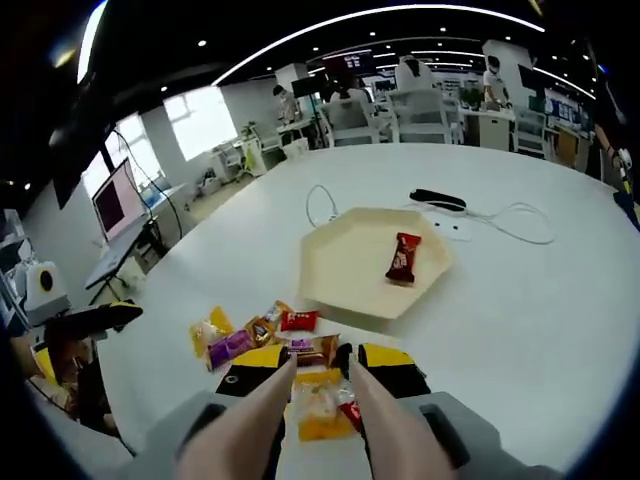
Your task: Place the target food into the container with the food tongs after gripping and lifting it, then release it inside without dropping or visibly crushing the food.
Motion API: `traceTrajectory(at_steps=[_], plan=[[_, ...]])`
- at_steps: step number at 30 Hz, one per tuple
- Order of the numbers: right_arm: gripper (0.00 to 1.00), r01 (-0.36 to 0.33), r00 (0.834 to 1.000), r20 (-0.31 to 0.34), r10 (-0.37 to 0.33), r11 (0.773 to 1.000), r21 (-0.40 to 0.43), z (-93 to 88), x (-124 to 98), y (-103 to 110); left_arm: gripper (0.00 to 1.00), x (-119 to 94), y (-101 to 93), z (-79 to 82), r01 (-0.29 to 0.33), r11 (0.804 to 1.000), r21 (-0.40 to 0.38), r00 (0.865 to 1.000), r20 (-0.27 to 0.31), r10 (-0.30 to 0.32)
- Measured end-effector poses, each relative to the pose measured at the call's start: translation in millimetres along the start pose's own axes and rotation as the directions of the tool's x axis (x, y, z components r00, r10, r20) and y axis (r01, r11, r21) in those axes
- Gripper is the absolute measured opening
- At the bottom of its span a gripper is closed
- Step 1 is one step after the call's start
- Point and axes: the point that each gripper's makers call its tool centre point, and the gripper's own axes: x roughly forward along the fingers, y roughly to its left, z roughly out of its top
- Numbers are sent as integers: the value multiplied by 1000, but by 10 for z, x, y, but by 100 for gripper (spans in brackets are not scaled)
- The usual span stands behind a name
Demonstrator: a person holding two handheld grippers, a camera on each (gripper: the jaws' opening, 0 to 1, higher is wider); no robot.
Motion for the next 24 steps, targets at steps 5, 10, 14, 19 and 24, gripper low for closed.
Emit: traceTrajectory(at_steps=[5,10,14,19,24], plan=[[28,-10,1000,-10,10,999,-34,-74,28,104,99,1,22,-34,-7,1000,-12,1000,-2,7],[28,-17,999,-33,13,995,-97,-168,74,181,99,16,5,-79,-9,999,-35,1000,-1,9],[28,-19,999,-38,15,994,-112,-183,82,187,99,30,4,-104,-5,999,-34,1000,-11,4],[28,-15,999,-50,9,991,-131,-239,80,178,99,24,60,-95,-8,999,-37,1000,-12,8],[28,-11,998,-66,1,989,-145,-340,79,180,99,23,116,-84,-14,999,-39,1000,-12,13]])
